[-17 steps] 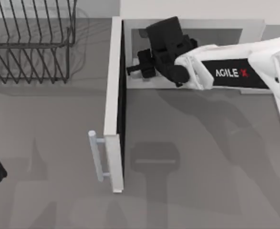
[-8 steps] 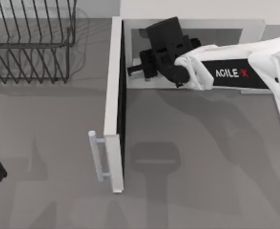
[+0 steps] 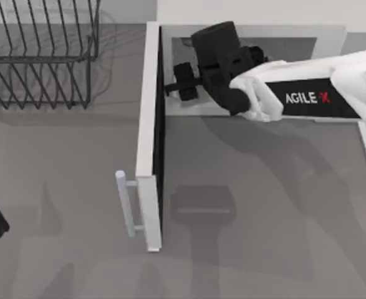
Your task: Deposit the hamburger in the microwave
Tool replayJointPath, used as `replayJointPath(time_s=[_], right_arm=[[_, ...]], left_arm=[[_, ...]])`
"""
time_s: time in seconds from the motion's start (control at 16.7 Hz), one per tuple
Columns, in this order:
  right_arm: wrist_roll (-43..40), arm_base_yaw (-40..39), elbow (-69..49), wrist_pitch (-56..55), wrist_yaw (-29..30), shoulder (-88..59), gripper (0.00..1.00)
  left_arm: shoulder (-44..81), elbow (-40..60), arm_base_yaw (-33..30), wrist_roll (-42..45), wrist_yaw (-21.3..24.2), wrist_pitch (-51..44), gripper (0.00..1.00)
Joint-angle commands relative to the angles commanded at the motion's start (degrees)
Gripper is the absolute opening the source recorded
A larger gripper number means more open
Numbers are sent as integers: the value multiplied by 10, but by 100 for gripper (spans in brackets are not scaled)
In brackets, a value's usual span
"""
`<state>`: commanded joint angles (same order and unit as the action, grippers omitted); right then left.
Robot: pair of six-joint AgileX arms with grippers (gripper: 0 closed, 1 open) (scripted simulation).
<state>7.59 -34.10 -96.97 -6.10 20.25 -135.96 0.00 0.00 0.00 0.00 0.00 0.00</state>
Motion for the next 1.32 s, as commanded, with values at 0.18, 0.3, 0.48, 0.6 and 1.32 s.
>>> replayJointPath(time_s=[0.18,0.3,0.48,0.6,1.32], right_arm=[[9,-33,50,-36,12,38,100],[17,-57,90,-60,22,64,100],[35,-93,161,-89,40,107,100],[49,-113,210,-102,54,134,100],[128,-149,431,-99,120,225,100]], left_arm=[[0,0,0,0,0,0,100],[0,0,0,0,0,0,100],[0,0,0,0,0,0,100],[0,0,0,0,0,0,100],[0,0,0,0,0,0,100]])
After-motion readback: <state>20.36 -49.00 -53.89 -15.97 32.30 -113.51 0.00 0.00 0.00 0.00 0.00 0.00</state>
